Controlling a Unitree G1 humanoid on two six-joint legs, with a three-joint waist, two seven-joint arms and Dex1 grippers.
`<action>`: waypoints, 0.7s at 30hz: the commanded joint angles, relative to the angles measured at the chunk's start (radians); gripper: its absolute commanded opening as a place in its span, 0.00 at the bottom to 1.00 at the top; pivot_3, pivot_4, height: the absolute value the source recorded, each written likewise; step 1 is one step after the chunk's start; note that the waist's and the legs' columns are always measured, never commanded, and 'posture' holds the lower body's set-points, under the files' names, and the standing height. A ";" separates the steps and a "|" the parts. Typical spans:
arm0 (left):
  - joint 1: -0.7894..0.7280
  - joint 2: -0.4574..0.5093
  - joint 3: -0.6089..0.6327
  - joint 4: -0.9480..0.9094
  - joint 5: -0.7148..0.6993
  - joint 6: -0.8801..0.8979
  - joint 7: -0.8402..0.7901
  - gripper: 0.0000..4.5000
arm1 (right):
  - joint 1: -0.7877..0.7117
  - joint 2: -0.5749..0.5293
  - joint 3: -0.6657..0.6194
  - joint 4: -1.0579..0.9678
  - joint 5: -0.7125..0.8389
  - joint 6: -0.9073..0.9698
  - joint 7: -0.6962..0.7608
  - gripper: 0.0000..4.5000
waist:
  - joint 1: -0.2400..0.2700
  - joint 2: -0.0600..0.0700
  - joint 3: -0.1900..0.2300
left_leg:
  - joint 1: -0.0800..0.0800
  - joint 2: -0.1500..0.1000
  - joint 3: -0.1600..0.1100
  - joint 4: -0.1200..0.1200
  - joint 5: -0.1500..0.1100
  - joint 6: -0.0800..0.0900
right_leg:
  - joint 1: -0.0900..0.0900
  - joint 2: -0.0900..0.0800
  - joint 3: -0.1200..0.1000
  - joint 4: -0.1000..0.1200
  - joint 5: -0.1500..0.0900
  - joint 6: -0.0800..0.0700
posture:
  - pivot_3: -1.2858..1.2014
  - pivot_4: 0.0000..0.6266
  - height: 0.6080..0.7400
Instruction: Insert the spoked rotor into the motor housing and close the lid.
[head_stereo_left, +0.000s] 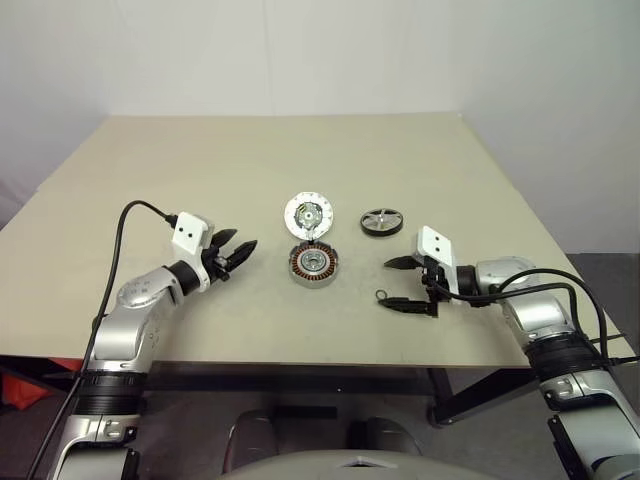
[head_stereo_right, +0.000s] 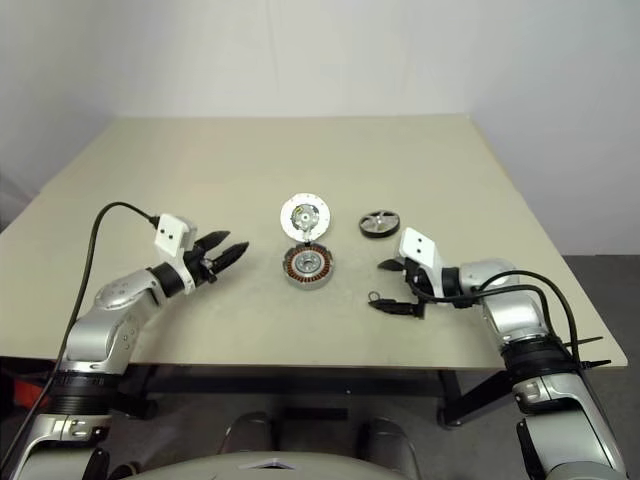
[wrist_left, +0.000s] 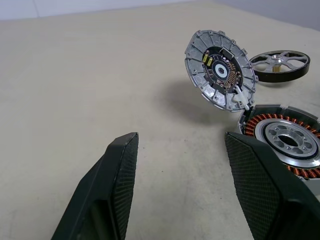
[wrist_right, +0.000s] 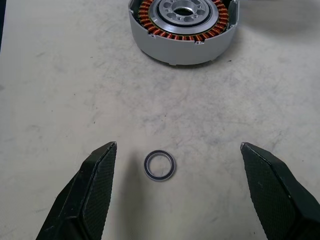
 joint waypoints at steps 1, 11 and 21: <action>-0.008 0.012 0.020 -0.024 0.001 -0.016 0.000 0.64 | -0.024 -0.010 -0.004 -0.054 0.005 0.006 -0.006 0.99 | 0.000 0.000 0.000 | 0.000 0.000 0.000 0.000 0.000 0.000 | 0.000 0.000 0.000 0.000 0.000 0.000 | 0.52 0.00 1.00; -0.008 0.015 0.021 -0.022 0.002 -0.017 -0.002 0.64 | -0.002 -0.020 0.004 -0.049 -0.005 0.002 -0.002 0.99 | 0.000 0.000 0.000 | 0.000 0.000 0.000 0.000 0.000 0.000 | 0.000 0.000 0.000 0.000 0.000 0.000 | 0.52 0.00 1.00; -0.010 0.021 0.023 -0.019 0.001 -0.013 -0.006 0.64 | 0.036 -0.018 0.025 -0.050 -0.032 -0.014 -0.020 0.99 | 0.000 0.000 0.000 | 0.000 0.000 0.000 0.000 0.000 0.000 | 0.000 0.000 0.000 0.000 0.000 0.000 | 0.52 0.00 1.00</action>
